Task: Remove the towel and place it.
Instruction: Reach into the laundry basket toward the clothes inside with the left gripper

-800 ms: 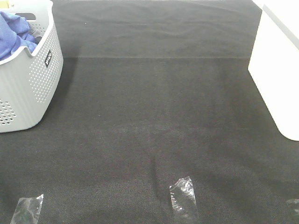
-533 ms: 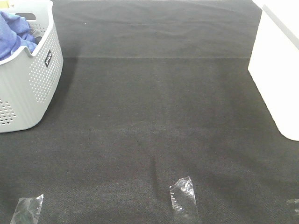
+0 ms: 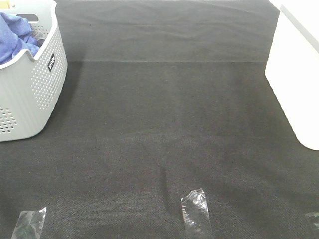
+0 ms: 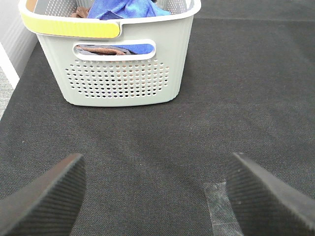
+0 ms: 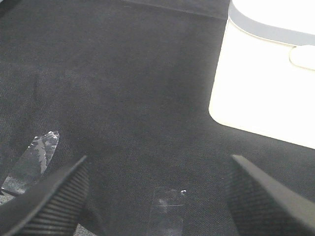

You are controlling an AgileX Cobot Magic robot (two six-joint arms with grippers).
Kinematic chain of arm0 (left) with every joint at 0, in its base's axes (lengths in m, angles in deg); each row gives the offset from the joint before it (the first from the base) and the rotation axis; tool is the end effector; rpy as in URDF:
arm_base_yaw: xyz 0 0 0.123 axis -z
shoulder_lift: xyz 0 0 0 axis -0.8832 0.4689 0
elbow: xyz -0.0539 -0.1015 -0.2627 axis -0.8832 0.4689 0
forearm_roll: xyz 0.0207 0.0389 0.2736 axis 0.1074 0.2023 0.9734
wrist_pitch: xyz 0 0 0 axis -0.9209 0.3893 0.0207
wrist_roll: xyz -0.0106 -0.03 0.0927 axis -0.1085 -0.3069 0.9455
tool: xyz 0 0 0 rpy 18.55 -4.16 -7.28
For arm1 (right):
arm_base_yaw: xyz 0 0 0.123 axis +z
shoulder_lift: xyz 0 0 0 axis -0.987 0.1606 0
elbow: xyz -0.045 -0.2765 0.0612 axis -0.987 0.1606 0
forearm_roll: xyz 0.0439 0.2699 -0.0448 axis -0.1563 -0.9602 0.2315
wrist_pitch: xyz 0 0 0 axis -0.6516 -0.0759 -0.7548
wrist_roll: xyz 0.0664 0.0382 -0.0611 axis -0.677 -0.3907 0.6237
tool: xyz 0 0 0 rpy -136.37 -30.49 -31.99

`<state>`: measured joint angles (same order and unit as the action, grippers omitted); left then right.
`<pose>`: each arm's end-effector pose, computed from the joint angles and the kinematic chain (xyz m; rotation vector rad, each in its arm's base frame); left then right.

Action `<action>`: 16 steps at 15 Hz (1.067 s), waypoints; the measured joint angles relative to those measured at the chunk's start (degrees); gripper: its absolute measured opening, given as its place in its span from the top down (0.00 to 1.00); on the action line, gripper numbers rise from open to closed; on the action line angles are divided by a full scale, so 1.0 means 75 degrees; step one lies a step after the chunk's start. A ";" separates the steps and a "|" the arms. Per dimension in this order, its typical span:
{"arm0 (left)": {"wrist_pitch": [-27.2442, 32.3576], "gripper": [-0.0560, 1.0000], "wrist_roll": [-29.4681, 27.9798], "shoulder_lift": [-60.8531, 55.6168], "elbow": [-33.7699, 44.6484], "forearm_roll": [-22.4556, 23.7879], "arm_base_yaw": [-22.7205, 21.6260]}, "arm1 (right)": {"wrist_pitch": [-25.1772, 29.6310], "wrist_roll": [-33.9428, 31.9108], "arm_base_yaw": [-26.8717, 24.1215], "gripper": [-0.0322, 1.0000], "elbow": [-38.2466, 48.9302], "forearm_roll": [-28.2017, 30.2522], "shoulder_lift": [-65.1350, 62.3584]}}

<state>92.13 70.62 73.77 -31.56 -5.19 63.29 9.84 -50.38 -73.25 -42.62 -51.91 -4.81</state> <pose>0.0206 -0.0005 0.2908 -0.0284 2.0147 -0.0458 0.0205 0.0042 0.2869 -0.2264 2.0312 0.0471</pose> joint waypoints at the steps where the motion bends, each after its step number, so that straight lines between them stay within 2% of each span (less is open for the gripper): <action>1: 0.0000 0.24 0.0000 0.0000 0.0000 0.0000 0.0000 | 0.0000 0.0000 0.0000 0.23 0.0000 0.0000 0.0000; 5: 0.0000 0.20 0.0000 0.0000 0.0000 0.0000 0.0000 | 0.0000 0.0000 0.0000 0.23 0.0000 0.0000 0.0000; 6: 0.0000 0.11 0.0130 0.0000 0.0000 0.0000 0.0000 | 0.0000 0.0000 0.0000 0.23 0.0000 0.0000 0.0000; 8: 0.0000 0.05 0.0176 0.0000 0.0000 0.0000 0.0000 | 0.0000 0.0000 0.0000 0.23 0.0000 0.0000 0.0000; 14: 0.0000 0.04 0.0183 0.0000 0.0000 0.0000 -0.0015 | 0.0000 0.0000 0.0000 0.23 0.0000 0.0000 0.0000; 16: 0.0000 0.04 0.0199 0.0000 0.0000 0.0000 -0.0244 | 0.0000 0.0000 0.0000 0.23 0.0000 0.0000 0.0000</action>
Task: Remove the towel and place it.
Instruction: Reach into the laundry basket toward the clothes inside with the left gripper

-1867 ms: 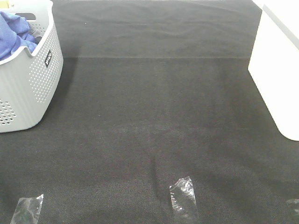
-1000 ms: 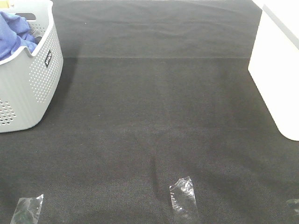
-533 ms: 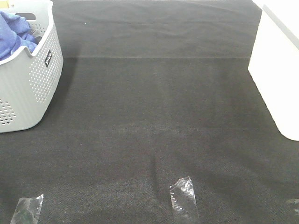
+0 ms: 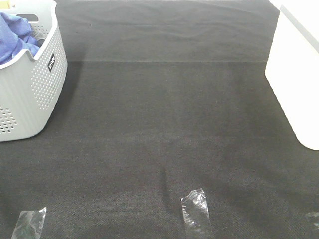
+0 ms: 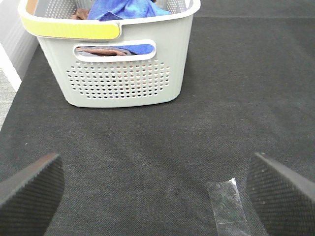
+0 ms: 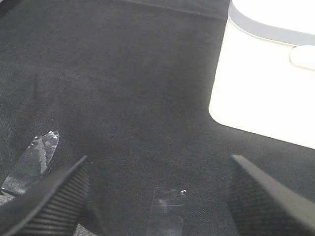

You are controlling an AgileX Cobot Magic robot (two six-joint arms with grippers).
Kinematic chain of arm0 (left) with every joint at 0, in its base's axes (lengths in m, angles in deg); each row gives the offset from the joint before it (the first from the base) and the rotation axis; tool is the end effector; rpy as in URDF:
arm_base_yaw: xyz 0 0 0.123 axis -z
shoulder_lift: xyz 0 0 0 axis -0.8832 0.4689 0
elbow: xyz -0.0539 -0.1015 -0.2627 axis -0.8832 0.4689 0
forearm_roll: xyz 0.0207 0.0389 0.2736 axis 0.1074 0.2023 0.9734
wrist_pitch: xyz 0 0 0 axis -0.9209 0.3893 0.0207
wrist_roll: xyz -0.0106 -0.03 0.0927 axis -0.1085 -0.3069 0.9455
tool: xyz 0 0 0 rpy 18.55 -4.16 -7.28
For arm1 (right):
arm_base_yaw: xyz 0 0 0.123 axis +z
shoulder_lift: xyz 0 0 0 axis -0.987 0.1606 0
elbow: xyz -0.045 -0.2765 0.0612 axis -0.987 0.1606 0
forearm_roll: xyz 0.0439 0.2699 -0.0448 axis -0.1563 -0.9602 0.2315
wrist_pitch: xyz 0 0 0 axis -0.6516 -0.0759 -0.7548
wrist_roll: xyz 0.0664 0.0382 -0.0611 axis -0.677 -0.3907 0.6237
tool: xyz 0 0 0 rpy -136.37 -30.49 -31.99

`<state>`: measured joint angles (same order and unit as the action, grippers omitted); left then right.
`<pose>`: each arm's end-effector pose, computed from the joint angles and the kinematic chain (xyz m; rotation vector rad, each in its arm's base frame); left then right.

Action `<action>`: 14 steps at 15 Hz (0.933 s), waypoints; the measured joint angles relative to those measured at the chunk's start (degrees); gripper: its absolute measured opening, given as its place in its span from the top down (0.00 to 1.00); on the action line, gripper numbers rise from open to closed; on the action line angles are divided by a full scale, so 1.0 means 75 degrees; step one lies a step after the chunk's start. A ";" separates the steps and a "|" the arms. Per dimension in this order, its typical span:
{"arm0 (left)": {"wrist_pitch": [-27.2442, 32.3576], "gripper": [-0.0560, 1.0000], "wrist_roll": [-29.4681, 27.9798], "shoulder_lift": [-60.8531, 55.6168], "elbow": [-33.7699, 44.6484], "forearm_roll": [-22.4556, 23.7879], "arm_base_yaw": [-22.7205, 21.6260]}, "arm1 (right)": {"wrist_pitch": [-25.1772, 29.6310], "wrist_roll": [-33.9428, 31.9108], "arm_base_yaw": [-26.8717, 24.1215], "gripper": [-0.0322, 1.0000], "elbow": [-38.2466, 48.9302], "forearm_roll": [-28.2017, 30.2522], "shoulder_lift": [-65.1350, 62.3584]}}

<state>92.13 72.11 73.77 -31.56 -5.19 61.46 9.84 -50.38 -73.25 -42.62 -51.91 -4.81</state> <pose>0.0206 0.0002 0.2908 -0.0344 2.0143 -0.0089 0.0205 0.0042 0.2869 -0.2264 2.0312 0.0471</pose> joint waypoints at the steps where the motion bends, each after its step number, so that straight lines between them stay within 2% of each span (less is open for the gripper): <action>1: 0.0000 0.04 0.0008 0.0000 0.0000 0.0000 -0.0321 | 0.0000 0.0000 0.0000 0.23 0.0000 0.0000 0.0000; 14: 0.0000 0.04 0.0031 0.0000 0.0000 0.0000 -0.0359 | 0.0000 0.0000 0.0000 0.23 0.0000 0.0000 0.0000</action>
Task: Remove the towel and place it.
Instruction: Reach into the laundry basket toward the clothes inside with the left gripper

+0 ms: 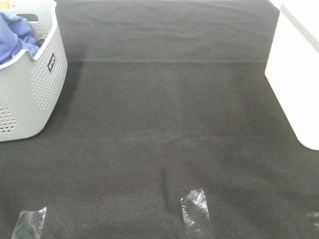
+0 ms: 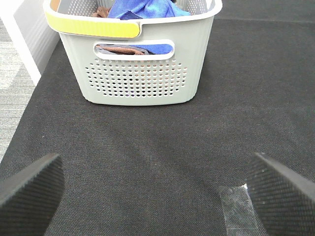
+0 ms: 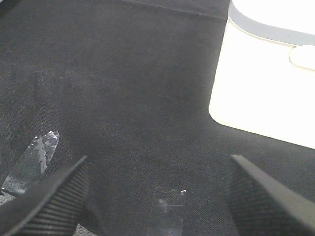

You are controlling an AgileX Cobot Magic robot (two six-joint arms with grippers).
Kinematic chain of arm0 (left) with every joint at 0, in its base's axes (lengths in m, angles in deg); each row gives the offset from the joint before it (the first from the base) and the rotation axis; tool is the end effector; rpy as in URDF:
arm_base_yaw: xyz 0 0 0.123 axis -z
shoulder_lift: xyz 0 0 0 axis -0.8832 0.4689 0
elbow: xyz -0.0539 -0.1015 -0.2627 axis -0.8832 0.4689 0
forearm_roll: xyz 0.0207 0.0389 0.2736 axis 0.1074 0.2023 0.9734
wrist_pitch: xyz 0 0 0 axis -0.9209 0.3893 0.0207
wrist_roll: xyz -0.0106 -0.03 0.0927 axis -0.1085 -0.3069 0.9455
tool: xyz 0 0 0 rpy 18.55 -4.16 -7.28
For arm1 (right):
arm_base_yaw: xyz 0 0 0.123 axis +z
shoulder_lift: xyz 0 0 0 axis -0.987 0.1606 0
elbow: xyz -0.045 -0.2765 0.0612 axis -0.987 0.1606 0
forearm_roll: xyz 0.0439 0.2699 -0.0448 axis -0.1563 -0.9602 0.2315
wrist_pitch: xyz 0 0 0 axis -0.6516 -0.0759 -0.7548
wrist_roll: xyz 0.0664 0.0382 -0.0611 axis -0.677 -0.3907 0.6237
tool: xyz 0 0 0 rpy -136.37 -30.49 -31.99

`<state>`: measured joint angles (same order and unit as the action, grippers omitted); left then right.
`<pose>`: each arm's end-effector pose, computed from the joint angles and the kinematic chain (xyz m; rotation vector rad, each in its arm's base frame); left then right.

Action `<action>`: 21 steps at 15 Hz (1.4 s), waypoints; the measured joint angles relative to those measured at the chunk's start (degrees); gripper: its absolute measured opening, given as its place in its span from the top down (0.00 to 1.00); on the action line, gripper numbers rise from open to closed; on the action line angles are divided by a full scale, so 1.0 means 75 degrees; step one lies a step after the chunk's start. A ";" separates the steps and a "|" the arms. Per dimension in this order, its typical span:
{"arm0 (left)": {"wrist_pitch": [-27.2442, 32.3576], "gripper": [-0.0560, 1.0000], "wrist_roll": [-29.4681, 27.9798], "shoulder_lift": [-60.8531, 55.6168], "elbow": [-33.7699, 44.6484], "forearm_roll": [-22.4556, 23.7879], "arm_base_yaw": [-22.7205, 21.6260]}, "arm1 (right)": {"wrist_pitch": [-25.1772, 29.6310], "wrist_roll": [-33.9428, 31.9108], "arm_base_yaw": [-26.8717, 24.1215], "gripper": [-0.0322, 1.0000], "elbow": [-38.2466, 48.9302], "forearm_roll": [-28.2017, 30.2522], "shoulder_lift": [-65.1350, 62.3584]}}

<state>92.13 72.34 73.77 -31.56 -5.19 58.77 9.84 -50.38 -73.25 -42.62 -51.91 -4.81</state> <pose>0.0205 0.0011 0.2908 -0.0776 2.0132 0.0235 0.0205 0.0042 0.2869 -0.2264 2.0312 0.0471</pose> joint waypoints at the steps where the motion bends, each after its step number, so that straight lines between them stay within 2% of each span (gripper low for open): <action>1: 0.0000 0.04 0.0069 0.0000 0.0000 0.0000 0.0000 | 0.0000 0.0000 0.0000 0.23 0.0000 0.0000 0.0000; 3: 0.0000 0.04 0.0244 0.0000 0.0000 0.0000 0.0000 | 0.0000 0.0000 0.0000 0.23 0.0000 0.0000 0.0000; 5: 0.0435 0.04 0.0840 0.0428 -0.0458 0.0000 0.0000 | 0.0000 0.0000 0.0000 0.23 0.0000 0.0000 0.0000; 7: 0.1077 0.04 0.1367 0.1673 -0.1390 0.0000 0.0000 | 0.0000 0.0000 0.0000 0.23 0.0000 0.0000 0.0000; 9: 0.1253 0.04 0.2101 0.2857 -0.2231 0.0000 0.0000 | 0.0000 0.0000 0.0000 0.23 0.0000 0.0000 0.0000; 13: 0.1306 0.04 0.3858 0.4798 -0.3980 0.0000 0.0069 | 0.0000 0.0000 0.0000 0.23 0.0000 0.0000 0.0000; 16: 0.1306 0.04 0.4767 0.5966 -0.5202 0.0000 0.0153 | 0.0000 0.0000 0.0000 0.23 0.0000 0.0000 0.0000; 18: 0.1138 0.04 0.5096 0.6845 -0.5898 0.0061 0.0153 | 0.0000 0.0000 0.0000 0.23 0.0000 0.0000 0.0000; 21: 0.0764 0.04 0.5577 0.8510 -0.7143 0.0527 0.0153 | 0.0000 0.0000 0.0000 0.23 0.0000 0.0000 0.0000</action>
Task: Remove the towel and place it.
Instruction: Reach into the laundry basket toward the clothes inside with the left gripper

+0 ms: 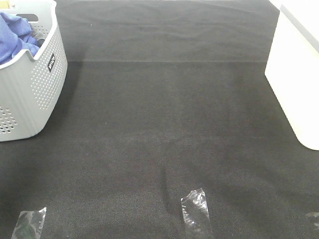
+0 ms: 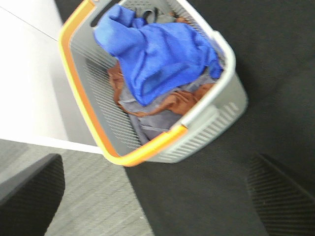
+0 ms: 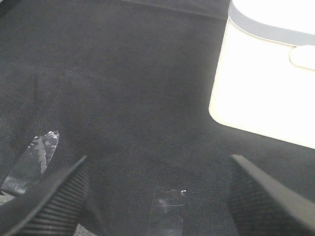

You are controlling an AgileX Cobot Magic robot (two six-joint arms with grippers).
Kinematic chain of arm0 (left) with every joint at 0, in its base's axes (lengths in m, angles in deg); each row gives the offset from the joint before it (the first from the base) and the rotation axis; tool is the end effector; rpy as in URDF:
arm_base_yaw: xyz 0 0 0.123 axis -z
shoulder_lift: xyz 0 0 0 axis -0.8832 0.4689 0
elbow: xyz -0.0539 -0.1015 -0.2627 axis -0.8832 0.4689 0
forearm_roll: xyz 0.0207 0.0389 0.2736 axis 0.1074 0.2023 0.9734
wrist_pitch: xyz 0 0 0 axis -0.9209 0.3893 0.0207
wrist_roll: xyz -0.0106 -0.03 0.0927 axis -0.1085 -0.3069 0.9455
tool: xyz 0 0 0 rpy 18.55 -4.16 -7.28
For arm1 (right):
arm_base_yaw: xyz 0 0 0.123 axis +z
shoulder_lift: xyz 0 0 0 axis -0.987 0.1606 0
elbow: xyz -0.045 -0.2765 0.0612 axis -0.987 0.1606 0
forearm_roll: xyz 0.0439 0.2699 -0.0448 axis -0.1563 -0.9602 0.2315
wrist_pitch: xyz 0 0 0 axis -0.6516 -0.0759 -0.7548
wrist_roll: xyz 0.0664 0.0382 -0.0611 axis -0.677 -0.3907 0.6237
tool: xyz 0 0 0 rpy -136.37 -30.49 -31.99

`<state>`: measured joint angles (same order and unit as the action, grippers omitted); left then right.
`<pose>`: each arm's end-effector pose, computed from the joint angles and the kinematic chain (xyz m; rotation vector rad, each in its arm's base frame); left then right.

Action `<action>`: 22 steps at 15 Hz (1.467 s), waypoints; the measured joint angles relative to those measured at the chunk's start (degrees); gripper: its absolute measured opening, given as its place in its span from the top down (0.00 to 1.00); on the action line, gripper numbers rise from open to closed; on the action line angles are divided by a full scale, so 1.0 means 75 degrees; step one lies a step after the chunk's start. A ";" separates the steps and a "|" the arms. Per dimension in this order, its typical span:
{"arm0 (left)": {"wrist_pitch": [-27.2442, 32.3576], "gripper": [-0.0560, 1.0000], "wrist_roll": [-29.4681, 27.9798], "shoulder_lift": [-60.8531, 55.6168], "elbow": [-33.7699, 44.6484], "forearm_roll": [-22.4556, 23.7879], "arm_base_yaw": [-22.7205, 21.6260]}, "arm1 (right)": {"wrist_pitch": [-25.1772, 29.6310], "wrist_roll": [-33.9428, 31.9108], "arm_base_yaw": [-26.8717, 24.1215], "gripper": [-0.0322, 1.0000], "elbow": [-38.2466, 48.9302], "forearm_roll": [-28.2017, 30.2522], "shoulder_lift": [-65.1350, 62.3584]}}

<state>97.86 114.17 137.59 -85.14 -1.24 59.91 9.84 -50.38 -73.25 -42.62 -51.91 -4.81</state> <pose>0.2244 0.0145 0.4616 0.7714 2.2055 0.4673 0.0205 0.0042 0.2869 -0.2264 2.0312 0.0471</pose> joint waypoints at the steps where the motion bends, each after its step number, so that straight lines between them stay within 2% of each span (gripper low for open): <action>1: -0.0015 0.04 0.0168 0.0733 -0.0390 0.0092 0.0000 | 0.0000 0.0000 0.0000 0.23 0.0000 0.0000 0.0000; 4: -0.0031 0.04 0.0565 0.2574 -0.1604 0.0237 0.0000 | 0.0000 0.0000 0.0000 0.23 0.0000 0.0000 0.0000; 8: -0.0015 0.04 0.1612 0.4186 -0.1940 0.1261 0.0000 | 0.0000 0.0000 0.0000 0.23 0.0000 0.0000 0.0000; 10: -0.0672 0.04 0.1772 0.4973 -0.1940 0.2208 0.0000 | 0.0000 0.0000 0.0000 0.23 0.0000 0.0000 0.0000; 12: -0.1482 0.04 0.1811 0.5577 -0.1940 0.2689 0.0000 | 0.0000 0.0000 0.0000 0.23 0.0000 0.0000 0.0000; 18: -0.2422 0.04 0.2574 0.7288 -0.1940 0.2735 -0.0015 | 0.0000 0.0000 0.0000 0.23 0.0000 0.0000 0.0000; 22: -0.2788 0.04 0.2597 0.8136 -0.2338 0.2636 -0.0015 | 0.0000 0.0000 0.0000 0.23 0.0000 0.0000 0.0000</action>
<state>76.95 133.65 198.61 -102.67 18.53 59.80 9.84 -50.38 -73.25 -42.62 -51.91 -4.81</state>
